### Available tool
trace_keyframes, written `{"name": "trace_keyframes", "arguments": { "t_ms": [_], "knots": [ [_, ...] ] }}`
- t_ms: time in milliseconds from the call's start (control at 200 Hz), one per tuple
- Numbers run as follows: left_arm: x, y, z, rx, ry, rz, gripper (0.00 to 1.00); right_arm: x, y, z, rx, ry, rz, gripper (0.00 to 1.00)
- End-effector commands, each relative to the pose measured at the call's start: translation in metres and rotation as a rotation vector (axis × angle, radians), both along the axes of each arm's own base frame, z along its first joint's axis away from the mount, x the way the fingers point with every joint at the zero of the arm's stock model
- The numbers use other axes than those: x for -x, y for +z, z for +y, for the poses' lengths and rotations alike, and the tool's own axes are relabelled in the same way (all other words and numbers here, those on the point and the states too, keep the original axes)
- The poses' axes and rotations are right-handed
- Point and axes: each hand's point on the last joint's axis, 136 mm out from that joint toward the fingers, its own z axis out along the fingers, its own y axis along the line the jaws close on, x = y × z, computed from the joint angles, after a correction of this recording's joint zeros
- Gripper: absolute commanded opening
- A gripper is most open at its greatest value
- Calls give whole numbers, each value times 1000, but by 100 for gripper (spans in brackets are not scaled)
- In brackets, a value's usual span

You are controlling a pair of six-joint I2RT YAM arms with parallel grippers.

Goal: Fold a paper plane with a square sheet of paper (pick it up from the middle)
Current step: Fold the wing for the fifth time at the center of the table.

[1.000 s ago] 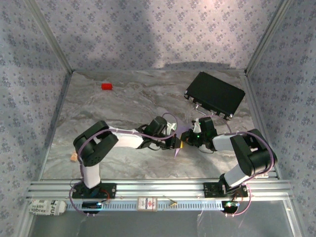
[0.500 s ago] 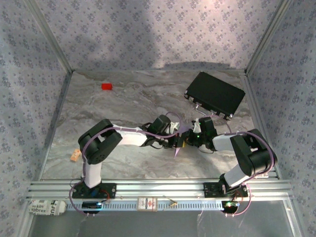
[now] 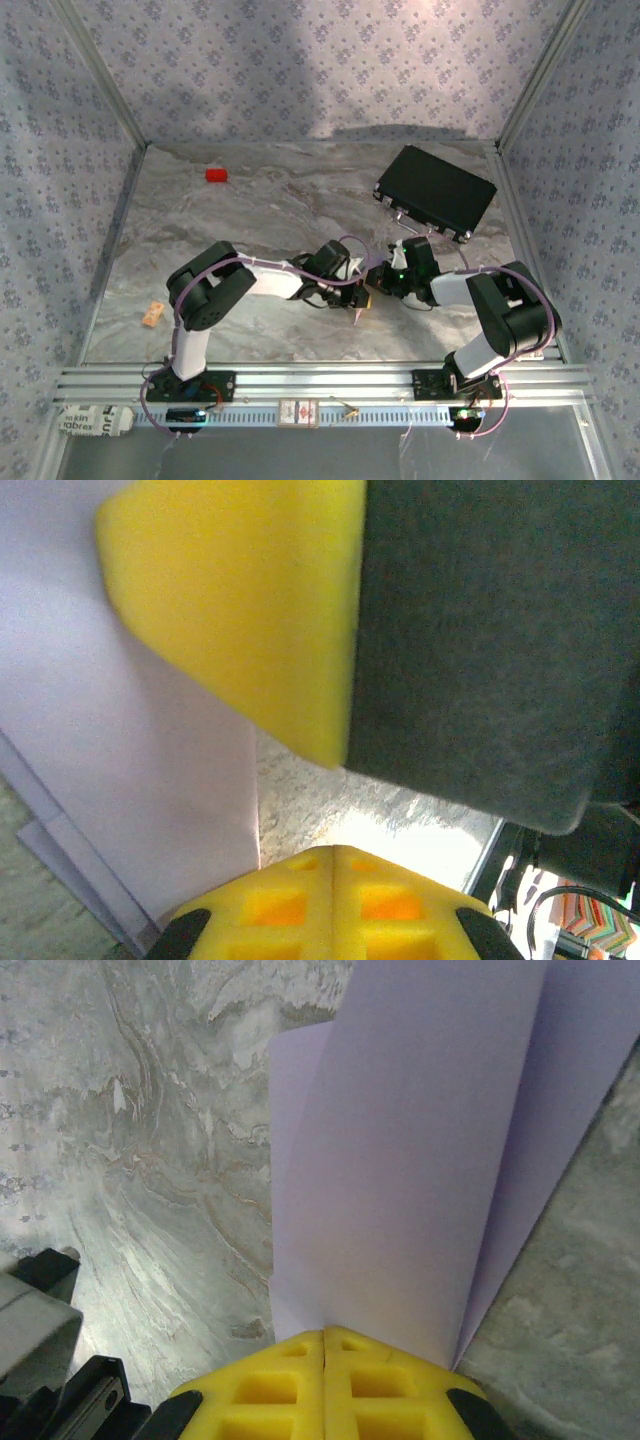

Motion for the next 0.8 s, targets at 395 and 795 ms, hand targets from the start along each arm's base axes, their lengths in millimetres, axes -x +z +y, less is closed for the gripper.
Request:
{"name": "trace_keyframes", "arguments": {
  "t_ms": [395,795],
  "knots": [
    [40,-33,39,-137,-36,23,4,22,-37,-28,153,-56,113,7],
    [55,-39,62,-189,-37,17,4,21,-35,-29,153,-57,109,7]
  ]
}}
